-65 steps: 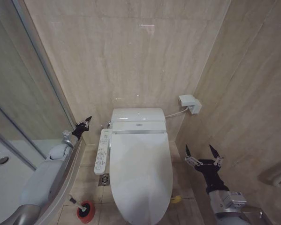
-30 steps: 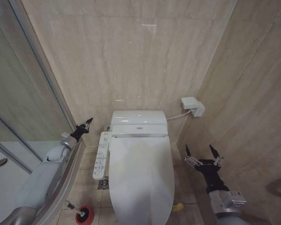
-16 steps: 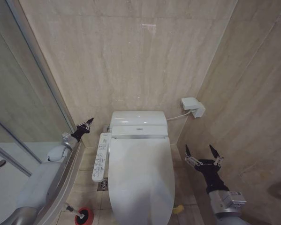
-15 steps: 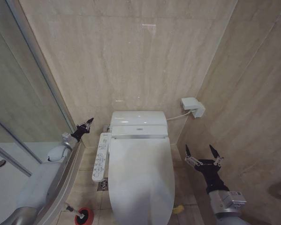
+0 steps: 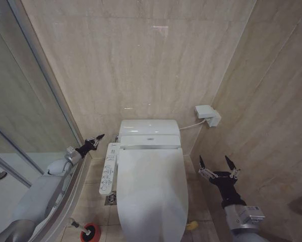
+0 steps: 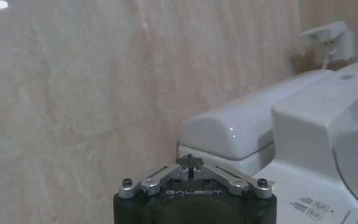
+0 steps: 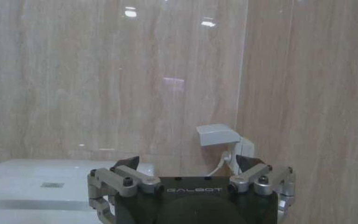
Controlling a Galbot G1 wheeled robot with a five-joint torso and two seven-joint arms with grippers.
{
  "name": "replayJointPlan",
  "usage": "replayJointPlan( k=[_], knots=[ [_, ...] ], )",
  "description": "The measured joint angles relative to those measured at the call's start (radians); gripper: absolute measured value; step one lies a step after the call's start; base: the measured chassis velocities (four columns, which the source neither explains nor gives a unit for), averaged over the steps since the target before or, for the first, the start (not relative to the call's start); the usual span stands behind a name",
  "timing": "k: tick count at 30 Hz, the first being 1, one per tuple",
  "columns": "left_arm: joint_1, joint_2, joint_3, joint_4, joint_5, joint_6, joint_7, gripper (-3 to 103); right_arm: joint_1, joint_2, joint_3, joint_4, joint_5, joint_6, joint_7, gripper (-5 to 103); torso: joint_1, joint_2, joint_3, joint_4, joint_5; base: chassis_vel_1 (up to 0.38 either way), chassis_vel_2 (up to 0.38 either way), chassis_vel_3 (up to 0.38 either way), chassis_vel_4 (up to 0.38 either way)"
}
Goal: Open the toilet lid, clean the toilet bowl with a toilet brush, close the toilet lid, and flush.
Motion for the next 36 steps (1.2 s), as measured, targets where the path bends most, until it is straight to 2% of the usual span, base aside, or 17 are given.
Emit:
replayJointPlan(
  k=[6, 13, 36],
  knots=[
    [-0.036, -0.014, 0.019, 0.043, 0.005, -0.024, 0.035, 0, 0.000, 0.000, 0.000, 0.000, 0.000, 0.000, 0.000, 100, 0.000, 0.000, 0.000, 0.0000, 0.0001, 0.000, 0.000, 0.000, 0.000],
    [-0.086, -0.037, 0.039, 0.110, 0.016, -0.040, 0.108, 0, 0.000, 0.000, 0.000, 0.000, 0.000, 0.000, 0.000, 100, 0.000, 0.000, 0.000, 0.0000, 0.0002, 0.000, 0.000, 0.000, 0.000],
    [-0.089, -0.035, 0.044, 0.101, 0.015, -0.040, 0.132, 0, 0.000, 0.000, 0.000, 0.000, 0.000, 0.000, 0.000, 100, 0.000, 0.000, 0.000, -0.0001, 0.0001, -0.040, 0.036, 0.031, -0.040]
  ],
)
